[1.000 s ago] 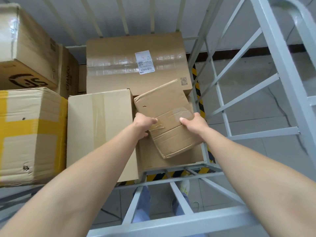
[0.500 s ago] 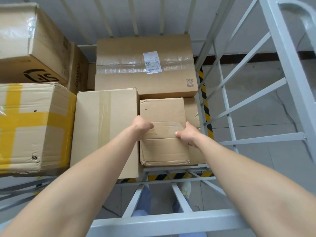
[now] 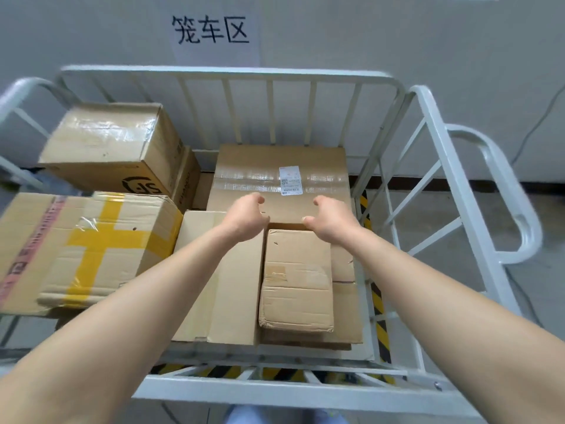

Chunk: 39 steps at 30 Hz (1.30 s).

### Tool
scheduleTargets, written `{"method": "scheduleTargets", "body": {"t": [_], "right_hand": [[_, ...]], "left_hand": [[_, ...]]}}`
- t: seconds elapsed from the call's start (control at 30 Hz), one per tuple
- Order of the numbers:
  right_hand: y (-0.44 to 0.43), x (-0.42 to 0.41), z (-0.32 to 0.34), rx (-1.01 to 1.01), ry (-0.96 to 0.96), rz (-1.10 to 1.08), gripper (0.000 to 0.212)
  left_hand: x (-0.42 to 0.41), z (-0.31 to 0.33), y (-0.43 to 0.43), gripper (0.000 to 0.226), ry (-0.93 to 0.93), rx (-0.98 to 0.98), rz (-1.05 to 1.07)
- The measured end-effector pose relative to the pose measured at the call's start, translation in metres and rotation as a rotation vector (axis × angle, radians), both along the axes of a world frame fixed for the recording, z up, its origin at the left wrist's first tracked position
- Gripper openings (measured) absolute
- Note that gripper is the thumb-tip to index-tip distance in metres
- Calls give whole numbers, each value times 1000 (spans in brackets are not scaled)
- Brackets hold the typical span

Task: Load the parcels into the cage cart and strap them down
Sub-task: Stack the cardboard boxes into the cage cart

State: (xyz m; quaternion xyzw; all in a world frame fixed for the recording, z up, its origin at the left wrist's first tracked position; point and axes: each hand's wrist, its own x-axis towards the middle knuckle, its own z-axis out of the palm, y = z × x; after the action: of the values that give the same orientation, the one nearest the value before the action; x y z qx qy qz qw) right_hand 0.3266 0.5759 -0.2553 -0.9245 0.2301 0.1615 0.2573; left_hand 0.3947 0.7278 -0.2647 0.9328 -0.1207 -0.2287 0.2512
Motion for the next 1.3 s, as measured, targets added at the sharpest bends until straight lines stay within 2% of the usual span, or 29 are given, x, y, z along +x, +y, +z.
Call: {"method": "scheduleTargets", "body": {"t": [0.2, 0.33, 0.53, 0.8, 0.97, 1.3], "right_hand": [[15, -1, 123, -323, -158, 322, 42], [22, -15, 192, -508, -302, 430, 47], [30, -50, 268, -658, -528, 502, 68], [38, -77, 310, -689, -604, 525, 83], [38, -86, 328, -674, -670, 534, 85], [0, -131, 335, -563, -872, 757, 90]], "left_hand": [[-16, 118, 5, 46, -501, 365, -247], [-43, 193, 13, 49, -737, 447, -228], [-87, 271, 40, 69, -1038, 481, -115], [-104, 297, 54, 76, -1135, 489, -92], [-116, 313, 60, 76, -1169, 447, -35], [-214, 328, 43, 72, -1171, 542, 230]]}}
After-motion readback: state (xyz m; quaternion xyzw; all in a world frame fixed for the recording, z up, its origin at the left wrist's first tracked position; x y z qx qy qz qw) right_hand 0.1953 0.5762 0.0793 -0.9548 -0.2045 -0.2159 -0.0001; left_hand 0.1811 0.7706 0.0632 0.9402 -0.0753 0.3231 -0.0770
